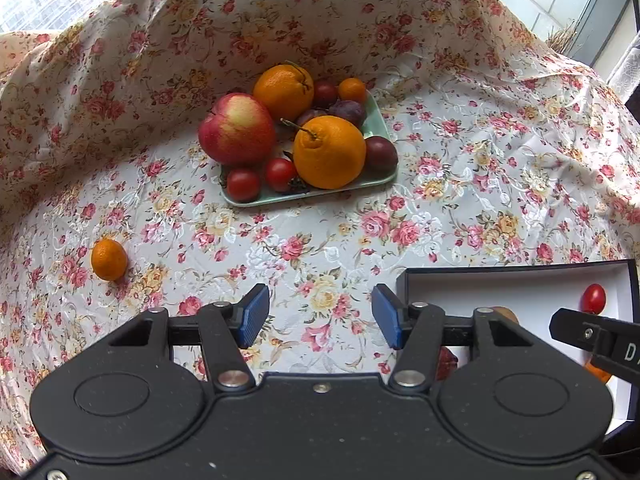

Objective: Organize fruits
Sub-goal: 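Withdraw both open tools from the box toward the remaining fruit, then move the right tool onto a red tomato while the left tool approaches a tangerine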

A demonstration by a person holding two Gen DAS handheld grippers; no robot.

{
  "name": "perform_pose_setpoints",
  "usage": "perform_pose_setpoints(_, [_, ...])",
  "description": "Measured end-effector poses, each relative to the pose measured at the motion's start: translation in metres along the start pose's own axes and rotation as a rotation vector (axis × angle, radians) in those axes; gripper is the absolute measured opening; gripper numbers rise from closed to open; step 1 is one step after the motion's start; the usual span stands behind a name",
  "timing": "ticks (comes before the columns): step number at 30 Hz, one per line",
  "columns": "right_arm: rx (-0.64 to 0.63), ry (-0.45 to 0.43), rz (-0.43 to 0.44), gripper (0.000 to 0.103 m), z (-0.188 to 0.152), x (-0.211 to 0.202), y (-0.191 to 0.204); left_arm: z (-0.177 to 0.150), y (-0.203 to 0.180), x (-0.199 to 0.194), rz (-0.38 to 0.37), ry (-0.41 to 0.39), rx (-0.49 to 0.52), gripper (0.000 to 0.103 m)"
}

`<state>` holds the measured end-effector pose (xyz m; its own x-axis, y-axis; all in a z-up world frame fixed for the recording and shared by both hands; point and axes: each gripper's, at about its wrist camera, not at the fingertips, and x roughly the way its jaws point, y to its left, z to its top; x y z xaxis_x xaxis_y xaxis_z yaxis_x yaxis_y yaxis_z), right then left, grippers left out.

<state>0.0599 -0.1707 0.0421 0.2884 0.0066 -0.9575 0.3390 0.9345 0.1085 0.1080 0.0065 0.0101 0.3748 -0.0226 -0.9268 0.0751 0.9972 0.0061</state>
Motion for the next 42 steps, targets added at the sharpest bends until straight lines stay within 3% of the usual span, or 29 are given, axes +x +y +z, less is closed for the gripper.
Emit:
perform_pose_setpoints(6, [-0.004, -0.017, 0.043, 0.020, -0.001, 0.006, 0.033, 0.001, 0.034, 0.000, 0.022, 0.004, -0.053, 0.061])
perform_pose_setpoints(11, [0.063, -0.145, -0.044, 0.020, -0.010, 0.005, 0.054, 0.003, 0.057, 0.000, 0.028, 0.015, -0.100, 0.061])
perform_pose_setpoints(13, [0.089, -0.205, -0.038, 0.020, -0.016, 0.003, 0.059, 0.004, 0.065, 0.000, 0.033, 0.014, -0.114, 0.061])
perform_pose_setpoints(16, [0.138, -0.285, 0.070, 0.020, -0.025, 0.000, 0.062, 0.004, 0.078, -0.001, 0.038, 0.014, -0.136, 0.061])
perform_pose_setpoints(18, [0.229, -0.291, 0.155, 0.027, -0.028, 0.001, 0.058, 0.004, 0.085, -0.002, 0.042, 0.013, -0.152, 0.061])
perform_pose_setpoints(21, [0.396, -0.212, 0.339, 0.027, -0.028, 0.016, 0.048, 0.004, 0.095, -0.003, 0.057, 0.003, -0.165, 0.061])
perform_pose_setpoints(23, [0.431, -0.128, 0.366, 0.027, -0.024, 0.027, 0.052, 0.004, 0.102, -0.005, 0.074, -0.006, -0.169, 0.061])
perform_pose_setpoints(31, [0.198, -0.060, 0.223, 0.028, -0.025, 0.041, 0.105, 0.002, 0.133, -0.007, 0.095, -0.012, -0.211, 0.061])
perform_pose_setpoints(33, [0.111, -0.062, 0.202, 0.036, -0.026, 0.042, 0.121, 0.002, 0.141, -0.008, 0.101, -0.013, -0.225, 0.061])
perform_pose_setpoints(36, [-0.027, -0.049, 0.162, 0.036, -0.027, 0.043, 0.151, 0.001, 0.155, -0.010, 0.117, -0.017, -0.249, 0.061])
perform_pose_setpoints(42, [-0.163, -0.087, 0.156, 0.036, -0.032, 0.039, 0.186, -0.003, 0.179, -0.012, 0.131, -0.024, -0.280, 0.061])
